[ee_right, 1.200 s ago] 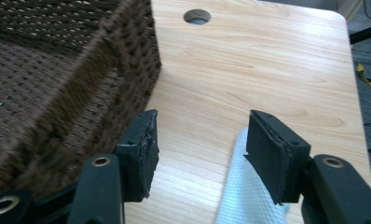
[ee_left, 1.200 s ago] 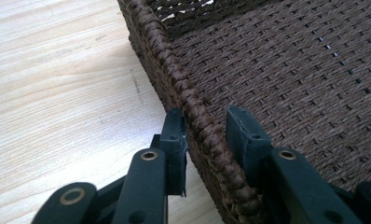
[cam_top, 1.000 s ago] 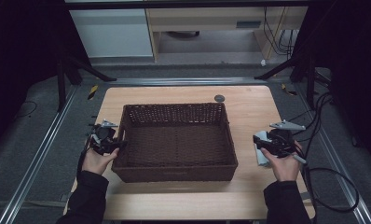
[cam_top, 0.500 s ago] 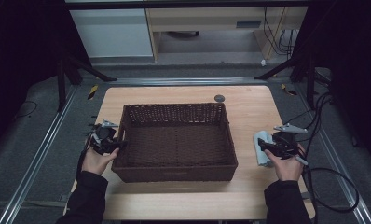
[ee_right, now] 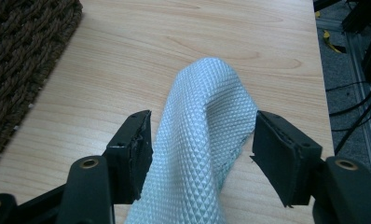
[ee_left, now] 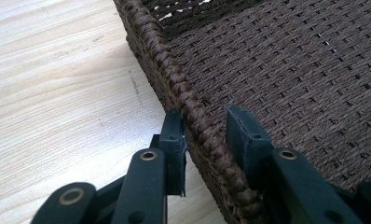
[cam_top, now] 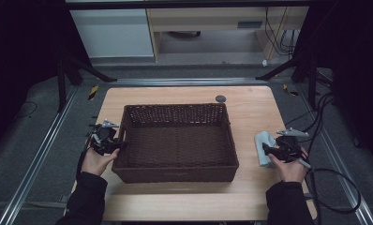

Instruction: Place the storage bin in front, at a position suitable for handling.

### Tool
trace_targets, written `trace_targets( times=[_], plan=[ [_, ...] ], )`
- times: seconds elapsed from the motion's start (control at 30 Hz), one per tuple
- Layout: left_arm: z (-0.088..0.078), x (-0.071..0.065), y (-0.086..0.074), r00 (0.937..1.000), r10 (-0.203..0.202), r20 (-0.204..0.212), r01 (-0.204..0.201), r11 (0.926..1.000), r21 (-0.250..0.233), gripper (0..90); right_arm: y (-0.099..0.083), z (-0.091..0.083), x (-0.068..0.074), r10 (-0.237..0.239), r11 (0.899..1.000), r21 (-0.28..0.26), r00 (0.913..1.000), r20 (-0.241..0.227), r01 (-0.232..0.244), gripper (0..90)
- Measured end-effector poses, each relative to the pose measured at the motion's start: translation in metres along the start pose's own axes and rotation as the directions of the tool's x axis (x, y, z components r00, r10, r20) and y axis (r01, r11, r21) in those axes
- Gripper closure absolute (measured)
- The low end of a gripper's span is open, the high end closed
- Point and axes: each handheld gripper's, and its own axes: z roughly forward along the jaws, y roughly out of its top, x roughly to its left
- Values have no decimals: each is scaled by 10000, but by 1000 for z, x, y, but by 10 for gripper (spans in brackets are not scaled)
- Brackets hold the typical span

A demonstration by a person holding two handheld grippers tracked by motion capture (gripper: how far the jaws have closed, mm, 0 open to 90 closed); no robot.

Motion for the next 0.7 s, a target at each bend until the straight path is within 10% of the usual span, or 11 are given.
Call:
trace_targets(
  times=[0.33, 0.7],
  plan=[
    [0, 1, 0, 9998, -147, 92, 147, 9999, -23, 680, -14, 18, -6, 107, 9973, 728, 9993, -362, -80, 482],
    [0, 3, -2, 9988, -378, 310, 383, 9992, -144, 676, -19, 16, -12, 446, 9955, 874, 9961, -764, -379, 816]
  ],
)
